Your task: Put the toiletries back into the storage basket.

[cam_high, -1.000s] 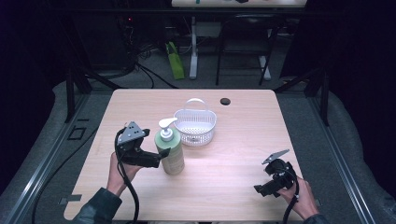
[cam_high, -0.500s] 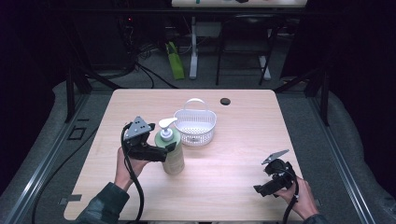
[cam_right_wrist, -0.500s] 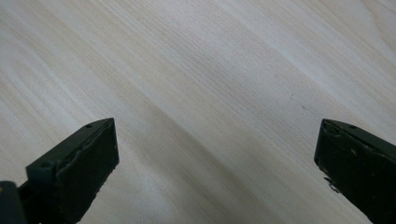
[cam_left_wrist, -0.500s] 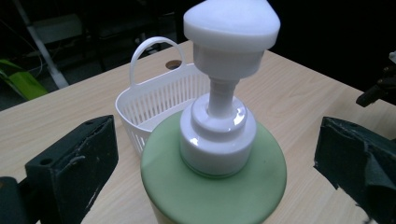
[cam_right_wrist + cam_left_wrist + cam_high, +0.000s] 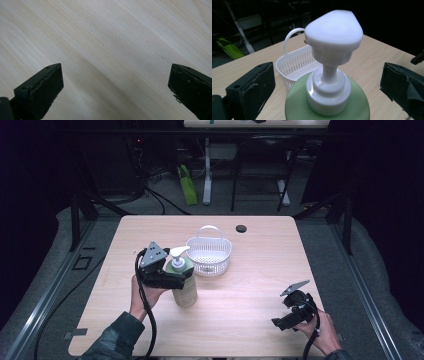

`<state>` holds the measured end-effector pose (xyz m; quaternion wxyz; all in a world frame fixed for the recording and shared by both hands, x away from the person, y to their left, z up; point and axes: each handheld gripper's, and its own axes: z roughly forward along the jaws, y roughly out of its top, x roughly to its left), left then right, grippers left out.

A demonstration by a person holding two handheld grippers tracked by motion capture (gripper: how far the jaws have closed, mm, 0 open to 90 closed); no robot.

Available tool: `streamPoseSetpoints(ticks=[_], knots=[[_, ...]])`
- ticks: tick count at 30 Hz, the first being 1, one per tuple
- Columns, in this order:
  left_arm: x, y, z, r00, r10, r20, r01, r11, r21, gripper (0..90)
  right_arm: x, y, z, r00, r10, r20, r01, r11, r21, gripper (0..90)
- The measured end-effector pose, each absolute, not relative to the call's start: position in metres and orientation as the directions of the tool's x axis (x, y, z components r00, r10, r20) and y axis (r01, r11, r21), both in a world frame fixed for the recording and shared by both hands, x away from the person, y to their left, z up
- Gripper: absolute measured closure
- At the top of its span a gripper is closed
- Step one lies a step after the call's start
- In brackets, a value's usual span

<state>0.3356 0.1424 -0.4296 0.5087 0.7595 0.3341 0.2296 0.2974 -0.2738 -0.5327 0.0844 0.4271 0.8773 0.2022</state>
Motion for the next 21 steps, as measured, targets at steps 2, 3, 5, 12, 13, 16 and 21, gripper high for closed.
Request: streamPoseSetpoints(ticks=[2,3,5,12,13,16,21], knots=[[0.335,0.143,-0.430,0.666,0.746,0.004,0.267,-0.243,0.933,8.0,0.298,-0.274,-0.533,-0.623,0.782,0.018,0.713,0.558,0.425,0.0],[0.335,0.144,-0.430,0.662,0.750,0.004,0.256,-0.232,0.938,11.9,0.298,-0.274,-0.533,-0.622,0.783,0.023,0.715,0.556,0.425,0.0],[0.333,0.145,-0.431,0.651,0.759,-0.003,0.245,-0.206,0.947,15.6,0.297,-0.274,-0.533,-0.622,0.783,0.024,0.715,0.555,0.426,0.0],[0.331,0.152,-0.432,0.641,0.767,-0.033,0.212,-0.135,0.968,39.6,0.297,-0.273,-0.533,-0.619,0.785,0.031,0.719,0.551,0.424,0.0],[0.331,0.152,-0.432,0.644,0.764,-0.038,0.211,-0.130,0.969,41.6,0.297,-0.273,-0.533,-0.619,0.785,0.030,0.719,0.551,0.423,0.0],[0.331,0.153,-0.432,0.648,0.760,-0.042,0.206,-0.122,0.971,47.4,0.297,-0.273,-0.533,-0.619,0.785,0.031,0.720,0.551,0.422,0.0],[0.330,0.153,-0.432,0.658,0.751,-0.049,0.191,-0.103,0.976,53.9,0.298,-0.274,-0.533,-0.622,0.783,0.026,0.717,0.555,0.421,0.0]])
